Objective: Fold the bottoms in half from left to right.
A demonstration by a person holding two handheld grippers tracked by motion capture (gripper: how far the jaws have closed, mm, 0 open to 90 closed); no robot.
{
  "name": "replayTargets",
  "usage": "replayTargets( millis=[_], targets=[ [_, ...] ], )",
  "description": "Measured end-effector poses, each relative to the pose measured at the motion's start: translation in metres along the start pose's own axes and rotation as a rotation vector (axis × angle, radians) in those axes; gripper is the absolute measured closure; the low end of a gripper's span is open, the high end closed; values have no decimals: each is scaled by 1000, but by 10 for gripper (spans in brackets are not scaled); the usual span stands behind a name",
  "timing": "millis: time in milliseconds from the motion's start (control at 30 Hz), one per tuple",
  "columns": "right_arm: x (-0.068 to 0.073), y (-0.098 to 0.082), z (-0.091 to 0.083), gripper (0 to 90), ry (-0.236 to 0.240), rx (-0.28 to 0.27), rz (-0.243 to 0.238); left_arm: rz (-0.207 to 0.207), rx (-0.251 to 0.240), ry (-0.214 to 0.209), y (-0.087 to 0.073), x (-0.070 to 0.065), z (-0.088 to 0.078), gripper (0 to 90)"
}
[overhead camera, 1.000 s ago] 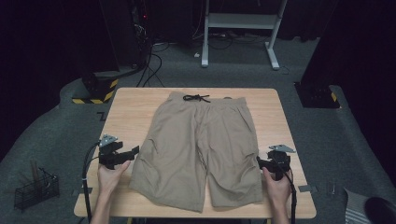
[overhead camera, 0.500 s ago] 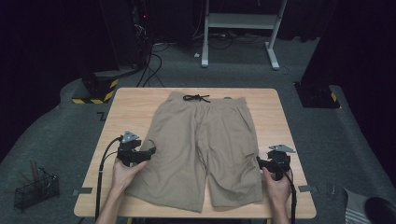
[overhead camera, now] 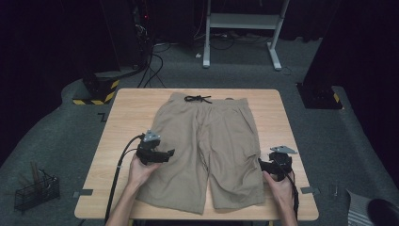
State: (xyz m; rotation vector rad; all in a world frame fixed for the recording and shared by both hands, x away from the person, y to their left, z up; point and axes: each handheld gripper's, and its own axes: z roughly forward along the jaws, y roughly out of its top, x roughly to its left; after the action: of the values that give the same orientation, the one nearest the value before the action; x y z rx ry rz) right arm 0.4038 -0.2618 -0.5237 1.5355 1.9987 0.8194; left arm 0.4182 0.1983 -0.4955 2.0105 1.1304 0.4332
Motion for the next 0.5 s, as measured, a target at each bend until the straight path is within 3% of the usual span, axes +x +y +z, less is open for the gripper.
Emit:
replayTargets(
  millis=[133, 167, 267, 500],
  targets=[
    [-1, 0, 0, 146, 19, 2, -12, -14, 4, 1, 2, -1, 10, 250],
    [-2, 2, -2, 153, 47, 29, -46, -13, 8, 4, 2, -2, 13, 250],
    [-4, 5, -1, 164, 45, 39, -55, -11, 12, -10, 1, -3, 16, 250],
    [-5, 15, -10, 173, 26, -22, -67, 16, 33, -2, 8, -6, 23, 259]
  ],
)
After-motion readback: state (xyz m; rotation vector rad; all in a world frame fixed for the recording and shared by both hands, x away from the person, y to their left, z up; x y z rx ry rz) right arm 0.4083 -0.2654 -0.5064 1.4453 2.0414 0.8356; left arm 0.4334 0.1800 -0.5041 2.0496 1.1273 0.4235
